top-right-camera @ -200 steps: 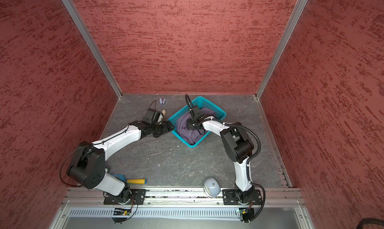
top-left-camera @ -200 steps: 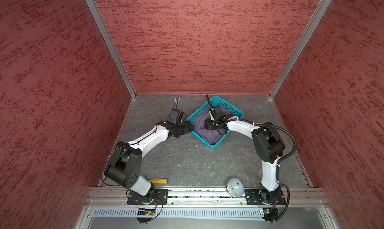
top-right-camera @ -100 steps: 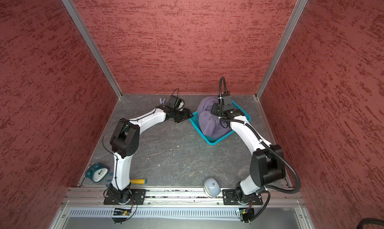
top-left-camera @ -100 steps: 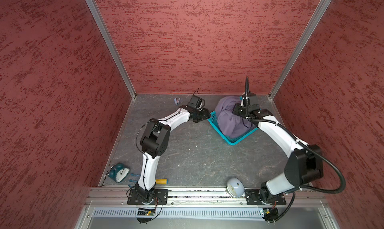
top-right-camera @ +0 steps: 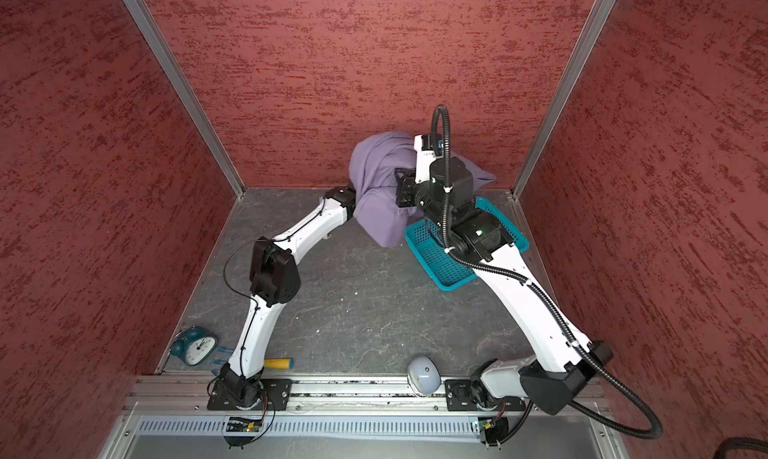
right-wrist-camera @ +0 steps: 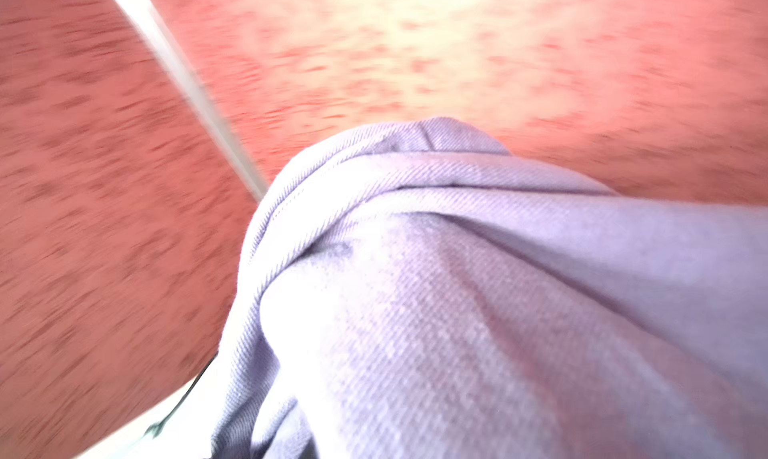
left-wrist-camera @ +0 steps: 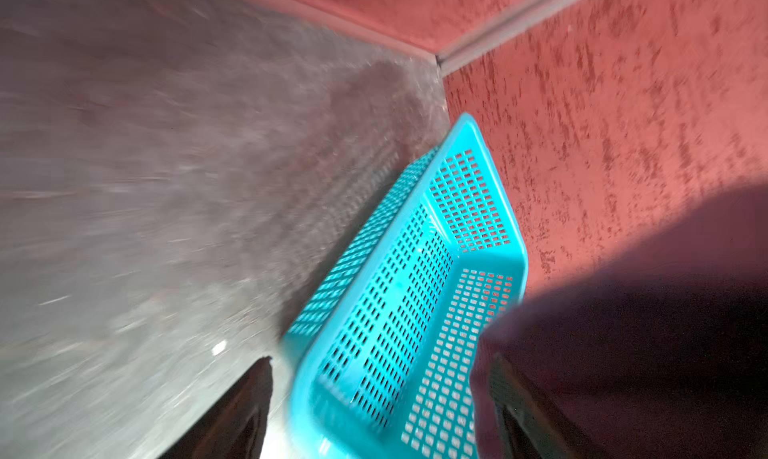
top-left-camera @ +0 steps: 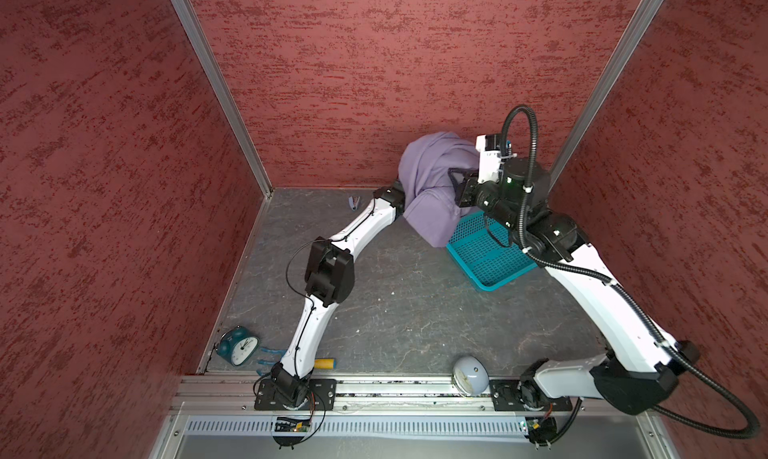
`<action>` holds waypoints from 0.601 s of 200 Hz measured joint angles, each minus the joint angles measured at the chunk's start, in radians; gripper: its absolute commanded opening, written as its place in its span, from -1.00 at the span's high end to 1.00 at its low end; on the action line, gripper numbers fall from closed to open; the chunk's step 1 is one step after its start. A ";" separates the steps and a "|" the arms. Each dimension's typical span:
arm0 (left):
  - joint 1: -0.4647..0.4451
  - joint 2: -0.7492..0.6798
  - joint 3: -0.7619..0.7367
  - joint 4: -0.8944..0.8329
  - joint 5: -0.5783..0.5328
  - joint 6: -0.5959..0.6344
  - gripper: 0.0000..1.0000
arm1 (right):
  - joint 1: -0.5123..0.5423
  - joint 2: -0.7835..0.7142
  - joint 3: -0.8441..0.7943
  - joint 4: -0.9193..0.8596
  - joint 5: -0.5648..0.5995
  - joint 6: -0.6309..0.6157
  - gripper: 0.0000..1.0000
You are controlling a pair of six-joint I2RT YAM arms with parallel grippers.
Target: Fold and stack the trousers
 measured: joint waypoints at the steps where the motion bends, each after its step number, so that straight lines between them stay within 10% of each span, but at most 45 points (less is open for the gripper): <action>1: 0.007 -0.013 -0.014 0.002 0.000 0.000 -0.67 | 0.005 0.000 0.002 0.000 0.000 -0.002 1.00; 60: 0.420 -0.656 -0.592 0.099 -0.033 -0.009 -0.73 | 0.198 0.073 -0.008 -0.028 -0.040 -0.077 1.00; 120: 0.499 -0.969 -0.906 0.018 -0.055 0.051 -0.75 | 0.203 0.093 -0.300 -0.064 -0.037 0.002 1.00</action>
